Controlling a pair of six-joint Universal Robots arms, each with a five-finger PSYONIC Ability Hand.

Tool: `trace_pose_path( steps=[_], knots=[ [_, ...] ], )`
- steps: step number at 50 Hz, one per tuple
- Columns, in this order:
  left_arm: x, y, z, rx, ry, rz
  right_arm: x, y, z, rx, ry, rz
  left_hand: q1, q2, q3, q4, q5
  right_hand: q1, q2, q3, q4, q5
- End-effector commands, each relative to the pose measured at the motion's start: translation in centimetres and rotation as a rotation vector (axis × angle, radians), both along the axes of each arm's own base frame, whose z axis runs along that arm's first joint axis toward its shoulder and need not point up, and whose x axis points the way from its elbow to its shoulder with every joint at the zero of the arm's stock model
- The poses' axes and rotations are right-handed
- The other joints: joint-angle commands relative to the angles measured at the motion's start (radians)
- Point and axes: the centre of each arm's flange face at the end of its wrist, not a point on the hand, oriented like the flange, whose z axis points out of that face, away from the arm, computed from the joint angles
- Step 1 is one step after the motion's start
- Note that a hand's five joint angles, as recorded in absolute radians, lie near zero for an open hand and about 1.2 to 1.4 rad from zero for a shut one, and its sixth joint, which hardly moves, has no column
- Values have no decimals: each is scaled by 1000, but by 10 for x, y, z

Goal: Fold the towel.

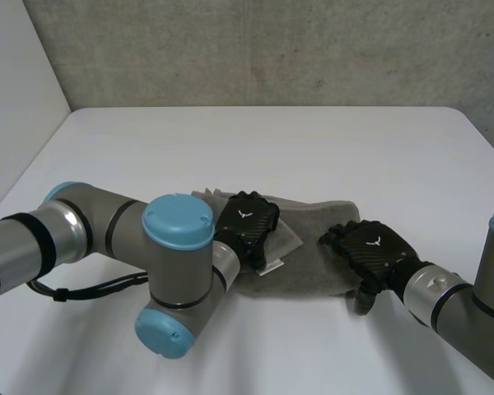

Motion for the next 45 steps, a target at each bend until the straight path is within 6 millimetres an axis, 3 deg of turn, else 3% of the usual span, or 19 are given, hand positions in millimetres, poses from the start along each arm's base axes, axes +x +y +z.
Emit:
trace_pose_path(
  steps=[1, 10, 13, 15, 18, 20, 26, 33, 40, 45],
  knots=[
    [-1, -4, 3, -15, 9, 12, 0, 0, -3, 2, 13, 7, 227, 225, -48, -54, 237, -60, -77, -47, -76, -64],
    [2, -5, 4, -26, -4, 29, 0, 0, -3, 0, 16, 8, 245, 242, -48, -54, 255, -60, -77, -47, -76, -64],
    [7, -15, 4, -41, -17, 66, 0, 1, -4, 4, 17, 7, 248, 245, -48, -54, 258, -60, -77, -47, -76, -64],
    [23, -37, 5, -78, -62, 140, 0, 1, -4, 4, 17, 7, 248, 245, -48, -54, 258, -60, -77, -47, -76, -64],
    [34, -52, 4, -100, -94, 180, 0, 1, -4, 4, 17, 7, 245, 242, -48, -54, 255, -60, -77, -47, -76, -64],
    [55, -79, 7, -143, -136, 253, 0, 1, -4, 4, 17, 7, 245, 242, -48, -54, 255, -60, -77, -47, -76, -64],
    [75, -103, 10, -172, -138, 327, 0, 2, -4, 9, 19, 7, 242, 239, -48, -54, 252, -60, -77, -47, -76, -64],
    [83, -98, 6, -144, -150, 337, 0, 2, -3, 7, 19, 7, 230, 228, -48, -54, 240, -60, -77, -47, -76, -64],
    [80, -80, 41, -140, -32, 332, 0, 2, -2, 0, 11, 5, 172, 169, -48, -54, 182, -60, -77, -47, -76, -64],
    [74, -67, 52, -122, 29, 314, 1, 3, 2, 1, -7, -1, 113, 110, -48, -54, 123, -60, -77, -47, -76, -64]
  ],
)
